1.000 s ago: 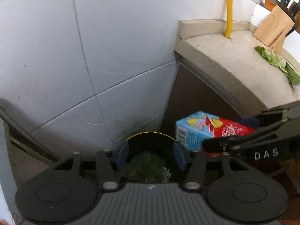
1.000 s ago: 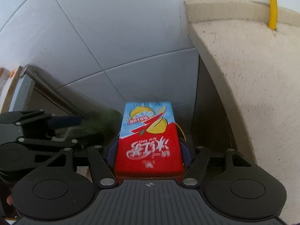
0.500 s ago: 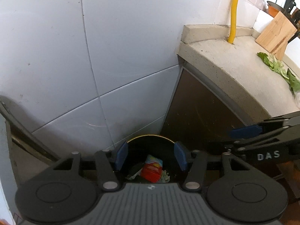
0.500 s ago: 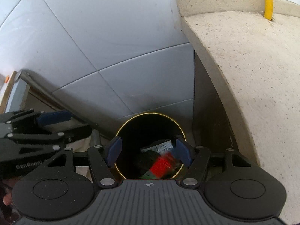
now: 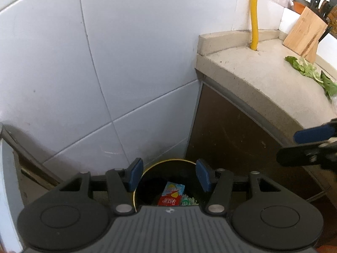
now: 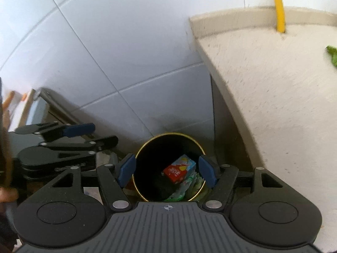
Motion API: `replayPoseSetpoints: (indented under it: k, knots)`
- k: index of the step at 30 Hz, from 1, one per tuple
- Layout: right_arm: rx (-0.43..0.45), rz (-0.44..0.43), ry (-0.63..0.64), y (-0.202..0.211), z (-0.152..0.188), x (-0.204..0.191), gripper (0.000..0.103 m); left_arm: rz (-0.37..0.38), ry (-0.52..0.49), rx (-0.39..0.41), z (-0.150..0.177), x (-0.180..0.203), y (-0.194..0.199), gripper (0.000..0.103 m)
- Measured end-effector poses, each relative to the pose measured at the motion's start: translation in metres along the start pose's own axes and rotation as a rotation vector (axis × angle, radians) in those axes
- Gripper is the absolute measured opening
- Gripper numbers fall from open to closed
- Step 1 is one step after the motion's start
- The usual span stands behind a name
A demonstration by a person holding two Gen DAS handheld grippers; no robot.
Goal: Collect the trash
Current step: 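Move both open tools back up to the countertop pile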
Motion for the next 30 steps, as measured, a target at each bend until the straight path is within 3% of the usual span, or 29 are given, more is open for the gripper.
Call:
replayPoseSetpoints:
  k: [11, 15, 30]
  knots:
    - [0.143, 0.016, 0.016, 0.058, -0.007, 0.01, 0.079, 0.014, -0.057, 0.095, -0.034, 0.037, 0.037, 0.057]
    - [0.183, 0.031, -0.011, 0.075, -0.006, 0.027, 0.08, 0.047, -0.106, 0.143, -0.05, 0.065, 0.049, 0.063]
    - [0.329, 0.171, -0.173, 0.156, 0.019, 0.108, 0.082, 0.224, -0.301, 0.206, -0.092, 0.193, 0.063, 0.064]
Point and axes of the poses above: each gripper's, at about its wrist camera, not at the fingertips, and y roughly against the way its jaws point, x to its right, z to its underside, the point moved 2 cm from there along -y, roughly the way its jaws point, and after that the axes turned 12 degrees about -z, right-handed, at the moved point
